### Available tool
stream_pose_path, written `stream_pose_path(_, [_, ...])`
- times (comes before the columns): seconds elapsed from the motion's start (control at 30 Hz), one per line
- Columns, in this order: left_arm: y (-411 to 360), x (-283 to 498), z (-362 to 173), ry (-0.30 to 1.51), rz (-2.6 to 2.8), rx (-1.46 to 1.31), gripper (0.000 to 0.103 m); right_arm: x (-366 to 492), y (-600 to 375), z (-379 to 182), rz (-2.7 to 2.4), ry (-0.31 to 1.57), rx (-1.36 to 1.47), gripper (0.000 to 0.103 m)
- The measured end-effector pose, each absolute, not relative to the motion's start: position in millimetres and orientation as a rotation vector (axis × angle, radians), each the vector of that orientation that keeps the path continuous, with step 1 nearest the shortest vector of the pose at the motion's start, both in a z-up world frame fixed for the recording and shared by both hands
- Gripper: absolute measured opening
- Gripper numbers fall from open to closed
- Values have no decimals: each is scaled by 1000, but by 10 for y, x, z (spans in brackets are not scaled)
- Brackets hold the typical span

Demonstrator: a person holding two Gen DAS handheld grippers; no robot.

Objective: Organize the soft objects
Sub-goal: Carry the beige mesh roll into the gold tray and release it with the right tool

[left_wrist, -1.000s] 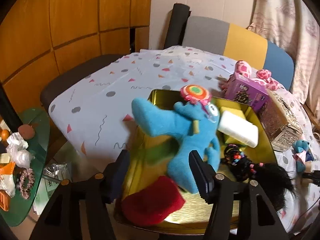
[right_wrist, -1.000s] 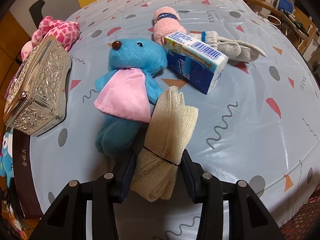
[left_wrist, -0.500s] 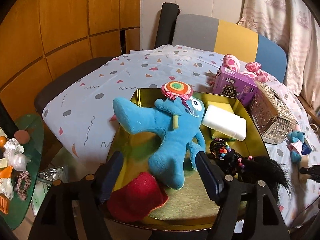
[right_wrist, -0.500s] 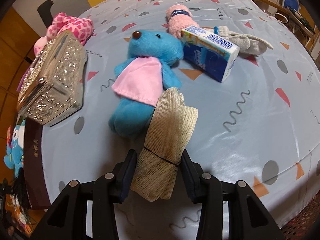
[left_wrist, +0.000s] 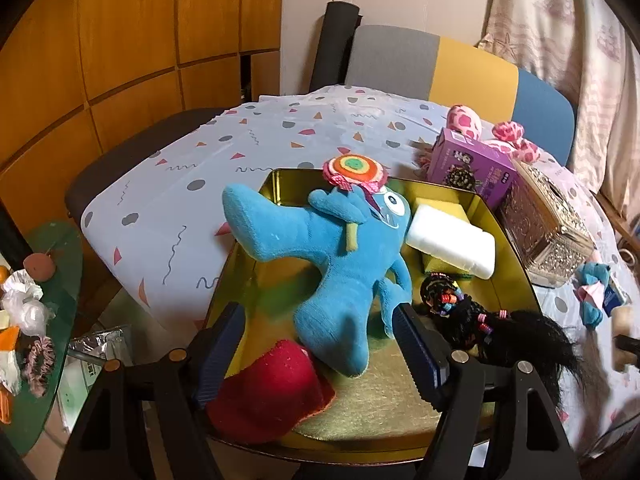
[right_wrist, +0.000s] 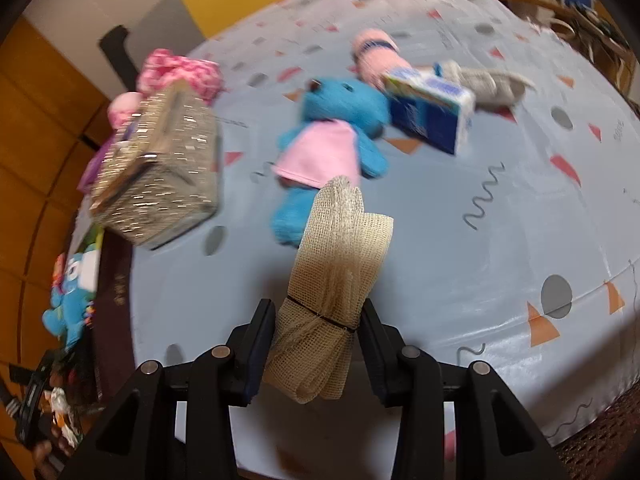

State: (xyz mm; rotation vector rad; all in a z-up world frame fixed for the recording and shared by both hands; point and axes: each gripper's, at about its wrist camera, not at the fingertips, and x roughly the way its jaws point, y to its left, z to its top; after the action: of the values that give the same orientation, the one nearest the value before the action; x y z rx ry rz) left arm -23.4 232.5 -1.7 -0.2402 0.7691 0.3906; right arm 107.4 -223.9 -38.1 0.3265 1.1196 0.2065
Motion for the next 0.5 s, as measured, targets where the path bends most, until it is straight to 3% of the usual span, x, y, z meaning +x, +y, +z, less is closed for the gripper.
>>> stream_pose_path(0.3, [2554,-315,29,746,460,-276,77,814,-1354,520,642,874,217,42])
stream_pose_path(0.5, [2669,-392,44,731,488,-299,78,580,-292,609,932,884,61,42])
